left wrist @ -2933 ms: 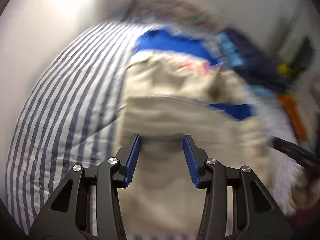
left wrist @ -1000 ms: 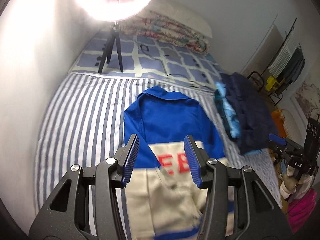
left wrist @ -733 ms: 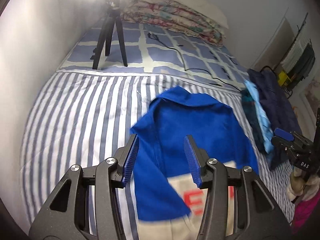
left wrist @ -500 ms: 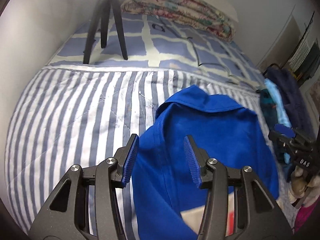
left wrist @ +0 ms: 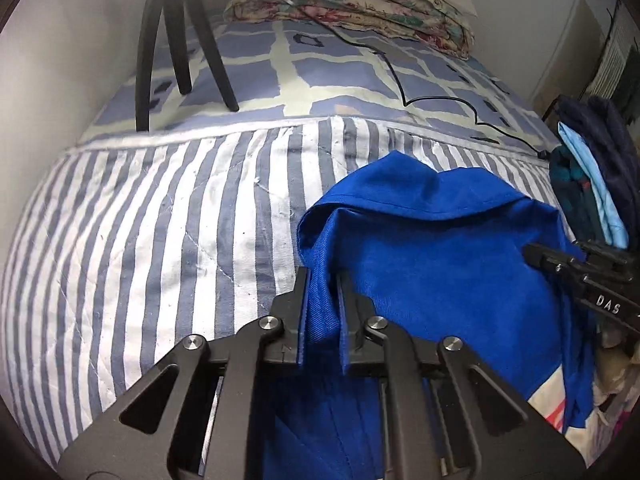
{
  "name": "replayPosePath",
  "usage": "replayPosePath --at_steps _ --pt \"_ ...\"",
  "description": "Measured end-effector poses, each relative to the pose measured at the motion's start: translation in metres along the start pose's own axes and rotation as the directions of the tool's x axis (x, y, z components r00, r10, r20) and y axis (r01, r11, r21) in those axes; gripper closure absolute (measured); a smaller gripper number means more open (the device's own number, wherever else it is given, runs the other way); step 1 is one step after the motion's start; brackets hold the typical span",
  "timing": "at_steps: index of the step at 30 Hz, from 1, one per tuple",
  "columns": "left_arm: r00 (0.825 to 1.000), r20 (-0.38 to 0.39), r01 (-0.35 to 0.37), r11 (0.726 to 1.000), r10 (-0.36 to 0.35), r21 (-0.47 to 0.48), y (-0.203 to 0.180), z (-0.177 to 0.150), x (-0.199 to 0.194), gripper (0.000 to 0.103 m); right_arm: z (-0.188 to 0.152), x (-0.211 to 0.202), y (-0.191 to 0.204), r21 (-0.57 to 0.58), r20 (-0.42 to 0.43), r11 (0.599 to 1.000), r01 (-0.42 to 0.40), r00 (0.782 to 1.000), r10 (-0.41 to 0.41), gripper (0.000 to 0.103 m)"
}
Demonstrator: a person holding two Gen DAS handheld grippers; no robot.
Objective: Fold large clothes
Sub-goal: 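Grasp the blue collar with both tools, then lift the collar with both tools and fold it over onto the hem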
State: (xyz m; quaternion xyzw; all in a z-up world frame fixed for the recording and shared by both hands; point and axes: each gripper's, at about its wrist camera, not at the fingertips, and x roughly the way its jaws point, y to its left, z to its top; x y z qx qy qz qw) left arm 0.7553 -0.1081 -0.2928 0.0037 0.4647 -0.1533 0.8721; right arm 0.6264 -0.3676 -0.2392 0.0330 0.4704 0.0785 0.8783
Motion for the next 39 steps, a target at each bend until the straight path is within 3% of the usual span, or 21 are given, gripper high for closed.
replayPosePath --at_steps 1,4,12,20,31,39 --pt "1.000 0.008 0.002 1.000 -0.002 -0.004 0.000 0.000 -0.003 0.096 0.001 -0.002 0.001 -0.002 0.005 1.000 0.010 1.000 -0.010 0.090" --pt "0.999 0.039 0.032 0.999 -0.030 -0.036 0.001 0.003 -0.018 0.097 0.002 -0.016 -0.001 0.016 0.028 1.000 -0.002 1.000 0.002 0.099" --pt "0.988 0.121 0.101 0.994 -0.097 -0.028 -0.012 0.005 -0.094 0.098 0.003 -0.087 0.006 0.004 0.111 0.999 -0.054 0.992 0.054 0.102" --pt "0.973 0.172 0.161 0.986 -0.153 -0.038 -0.017 -0.031 -0.186 0.098 -0.018 -0.182 0.033 -0.026 0.169 0.992 -0.123 0.978 0.125 0.103" --pt "0.956 0.237 0.176 0.984 -0.172 0.008 -0.030 -0.113 -0.299 0.099 -0.096 -0.292 0.076 -0.092 0.205 0.986 -0.140 0.966 0.156 0.103" --pt "0.955 0.223 0.195 0.980 -0.196 0.030 -0.042 -0.201 -0.349 0.099 -0.193 -0.334 0.094 -0.094 0.196 0.985 -0.146 0.967 0.162 0.103"
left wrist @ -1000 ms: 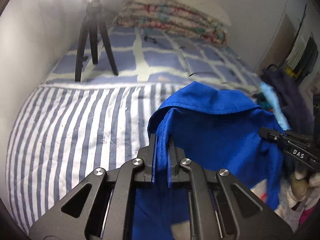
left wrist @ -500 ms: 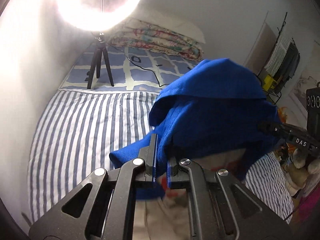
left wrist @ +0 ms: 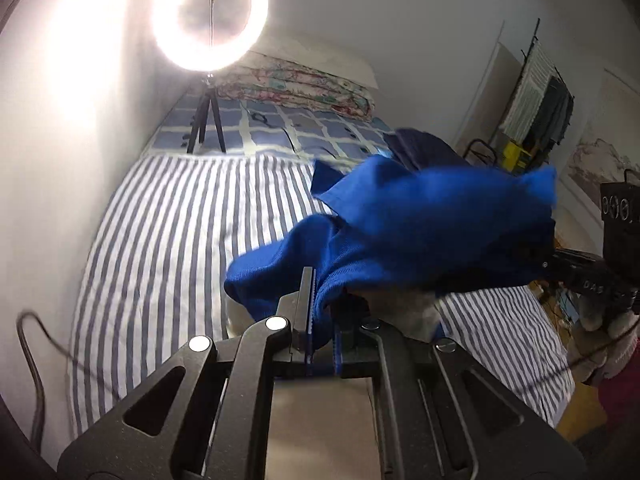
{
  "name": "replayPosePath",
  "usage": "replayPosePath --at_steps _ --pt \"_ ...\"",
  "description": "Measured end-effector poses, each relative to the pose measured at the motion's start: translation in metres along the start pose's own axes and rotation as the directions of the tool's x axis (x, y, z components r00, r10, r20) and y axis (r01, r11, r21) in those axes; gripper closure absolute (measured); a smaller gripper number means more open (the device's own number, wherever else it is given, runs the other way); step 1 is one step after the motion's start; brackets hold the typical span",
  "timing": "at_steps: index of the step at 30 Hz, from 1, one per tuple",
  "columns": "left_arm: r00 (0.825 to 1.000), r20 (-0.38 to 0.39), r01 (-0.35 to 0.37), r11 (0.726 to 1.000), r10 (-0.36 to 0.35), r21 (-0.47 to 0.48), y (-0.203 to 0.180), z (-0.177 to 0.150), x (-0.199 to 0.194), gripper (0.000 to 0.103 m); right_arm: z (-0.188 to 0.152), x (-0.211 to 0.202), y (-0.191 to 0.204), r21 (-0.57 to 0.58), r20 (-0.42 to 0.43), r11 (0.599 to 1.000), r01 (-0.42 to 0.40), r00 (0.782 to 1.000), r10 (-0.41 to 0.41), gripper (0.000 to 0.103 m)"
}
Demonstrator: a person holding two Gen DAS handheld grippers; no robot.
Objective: Fold large clothes
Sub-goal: 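Lift the collar with both tools and fold it over onto the hem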
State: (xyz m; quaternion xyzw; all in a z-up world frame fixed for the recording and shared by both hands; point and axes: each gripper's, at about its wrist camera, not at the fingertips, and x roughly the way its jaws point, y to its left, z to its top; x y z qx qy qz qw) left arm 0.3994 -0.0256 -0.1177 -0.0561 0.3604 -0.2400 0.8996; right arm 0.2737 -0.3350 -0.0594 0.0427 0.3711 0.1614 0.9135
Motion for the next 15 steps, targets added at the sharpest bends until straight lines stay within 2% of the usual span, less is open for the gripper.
replayPosePath --at_steps 8,15 --pt "0.996 -0.086 -0.012 0.999 0.016 0.049 -0.018 -0.084 -0.021 0.099 -0.089 -0.025 0.022 0.018 -0.039 1.000 0.004 0.999 -0.004 0.103" --pt "0.975 -0.207 -0.058 0.994 0.076 0.092 -0.020 -0.165 -0.015 0.098 -0.158 -0.018 0.038 -0.054 -0.113 0.997 0.050 0.992 -0.056 0.103"
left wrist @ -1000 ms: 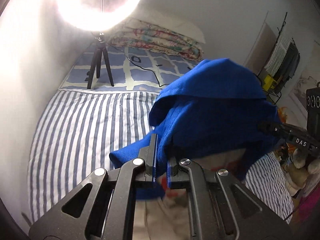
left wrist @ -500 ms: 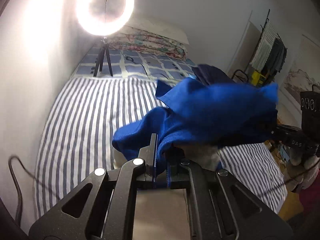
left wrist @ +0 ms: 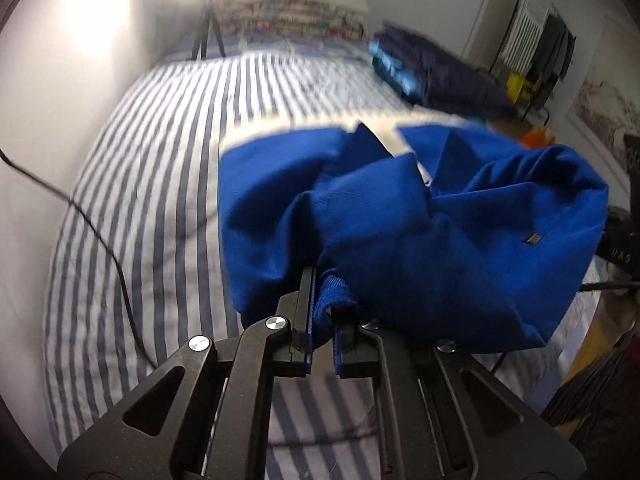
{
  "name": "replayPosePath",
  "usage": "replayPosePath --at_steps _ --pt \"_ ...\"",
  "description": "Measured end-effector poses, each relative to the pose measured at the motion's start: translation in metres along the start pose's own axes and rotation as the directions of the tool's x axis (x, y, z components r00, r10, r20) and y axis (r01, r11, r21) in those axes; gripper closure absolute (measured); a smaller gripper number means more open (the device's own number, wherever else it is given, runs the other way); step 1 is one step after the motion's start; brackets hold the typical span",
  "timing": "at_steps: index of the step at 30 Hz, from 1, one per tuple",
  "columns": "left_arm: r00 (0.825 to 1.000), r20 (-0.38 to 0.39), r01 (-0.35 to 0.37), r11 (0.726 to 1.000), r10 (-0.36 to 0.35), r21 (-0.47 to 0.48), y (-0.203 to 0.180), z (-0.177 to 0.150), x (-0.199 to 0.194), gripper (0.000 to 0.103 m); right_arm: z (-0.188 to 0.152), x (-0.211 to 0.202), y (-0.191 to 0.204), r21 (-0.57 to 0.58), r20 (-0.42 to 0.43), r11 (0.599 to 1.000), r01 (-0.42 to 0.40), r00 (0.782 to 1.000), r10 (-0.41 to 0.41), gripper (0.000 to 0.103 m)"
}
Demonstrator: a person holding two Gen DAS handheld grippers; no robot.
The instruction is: Fold large clothes
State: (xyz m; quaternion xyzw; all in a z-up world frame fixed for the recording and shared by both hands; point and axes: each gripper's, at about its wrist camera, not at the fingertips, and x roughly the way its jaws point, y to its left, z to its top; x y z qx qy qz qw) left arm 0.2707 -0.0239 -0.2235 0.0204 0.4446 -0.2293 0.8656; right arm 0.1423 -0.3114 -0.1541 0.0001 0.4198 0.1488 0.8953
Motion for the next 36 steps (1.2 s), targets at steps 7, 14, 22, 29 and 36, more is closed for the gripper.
replayPosePath --at_steps 7,14,22,29,36 --pt "0.996 -0.076 -0.036 0.997 0.041 0.064 -0.011 -0.031 -0.015 0.094 -0.037 -0.006 -0.001 -0.023 -0.043 0.999 0.042 0.998 -0.043 0.089" --pt "1.000 0.030 0.006 0.999 -0.007 0.054 -0.021 -0.045 -0.104 0.094 -0.052 -0.119 0.010 -0.035 0.111 0.999 -0.009 0.994 0.013 0.077" --pt "0.981 0.172 0.082 0.993 -0.095 0.082 -0.068 -0.033 -0.216 0.093 -0.045 -0.236 0.010 -0.031 0.268 0.998 -0.050 0.962 0.057 0.075" --pt "0.929 0.341 0.107 0.987 -0.142 0.120 -0.092 0.002 -0.321 0.087 -0.031 -0.346 0.018 -0.049 0.441 0.998 -0.038 0.896 0.055 0.072" --pt "0.877 0.459 0.085 0.987 -0.139 0.136 -0.094 0.035 -0.382 0.068 -0.012 -0.399 0.011 -0.044 0.537 0.999 -0.025 0.842 0.045 0.065"
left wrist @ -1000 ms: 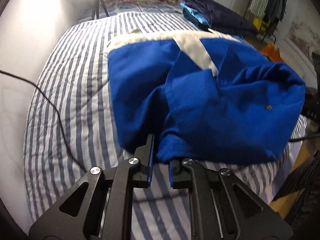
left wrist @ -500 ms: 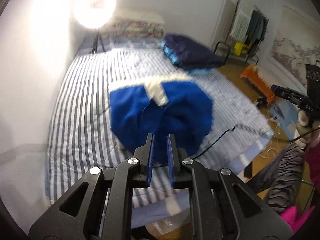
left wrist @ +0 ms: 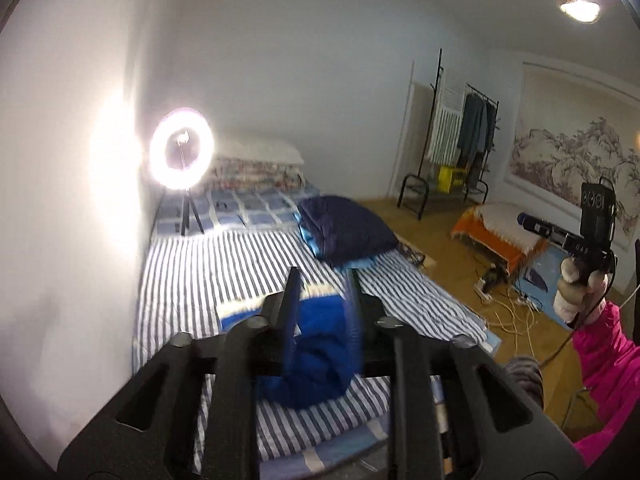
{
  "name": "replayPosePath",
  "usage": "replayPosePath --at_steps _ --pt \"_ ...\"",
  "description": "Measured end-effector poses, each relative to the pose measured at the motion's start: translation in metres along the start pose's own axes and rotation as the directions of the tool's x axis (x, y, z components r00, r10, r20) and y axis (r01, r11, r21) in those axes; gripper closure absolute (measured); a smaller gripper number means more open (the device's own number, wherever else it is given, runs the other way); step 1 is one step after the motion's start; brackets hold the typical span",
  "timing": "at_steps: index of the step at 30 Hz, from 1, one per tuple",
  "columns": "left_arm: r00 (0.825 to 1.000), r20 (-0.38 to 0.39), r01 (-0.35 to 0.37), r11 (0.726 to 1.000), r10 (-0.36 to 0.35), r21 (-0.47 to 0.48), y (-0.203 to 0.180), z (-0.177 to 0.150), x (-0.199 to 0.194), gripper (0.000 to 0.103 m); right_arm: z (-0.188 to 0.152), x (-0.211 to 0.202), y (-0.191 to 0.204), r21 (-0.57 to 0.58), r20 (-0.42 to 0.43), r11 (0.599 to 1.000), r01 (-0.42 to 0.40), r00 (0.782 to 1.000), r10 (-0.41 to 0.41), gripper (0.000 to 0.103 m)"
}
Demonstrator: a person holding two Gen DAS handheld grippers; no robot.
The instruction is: Fold large clothes
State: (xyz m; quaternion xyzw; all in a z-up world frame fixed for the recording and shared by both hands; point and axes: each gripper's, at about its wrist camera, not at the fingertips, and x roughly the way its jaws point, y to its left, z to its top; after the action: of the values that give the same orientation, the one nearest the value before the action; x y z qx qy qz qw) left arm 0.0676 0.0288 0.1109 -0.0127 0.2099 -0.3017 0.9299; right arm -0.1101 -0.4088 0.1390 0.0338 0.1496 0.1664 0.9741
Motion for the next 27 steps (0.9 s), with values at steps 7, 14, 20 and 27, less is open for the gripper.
replayPosePath --at_steps 7,14,20,27 --pt "0.995 -0.083 0.033 0.988 -0.045 -0.148 0.041 -0.034 0.065 0.049 -0.038 0.063 -0.031 0.101 -0.122 0.993 -0.058 0.990 0.070 0.045" --pt "0.960 -0.274 -0.055 0.927 -0.053 -0.370 0.123 -0.110 0.192 0.049 -0.115 0.170 -0.064 0.202 -0.302 0.979 -0.009 0.951 0.071 0.045" --pt "0.927 -0.367 -0.114 0.870 -0.081 -0.479 0.178 -0.160 0.260 0.049 -0.177 0.238 -0.095 0.294 -0.419 0.954 0.060 0.905 0.072 0.041" --pt "0.895 -0.418 -0.159 0.768 -0.153 -0.620 0.221 -0.218 0.311 0.049 -0.220 0.307 -0.138 0.475 -0.467 0.877 0.074 0.865 0.180 0.039"
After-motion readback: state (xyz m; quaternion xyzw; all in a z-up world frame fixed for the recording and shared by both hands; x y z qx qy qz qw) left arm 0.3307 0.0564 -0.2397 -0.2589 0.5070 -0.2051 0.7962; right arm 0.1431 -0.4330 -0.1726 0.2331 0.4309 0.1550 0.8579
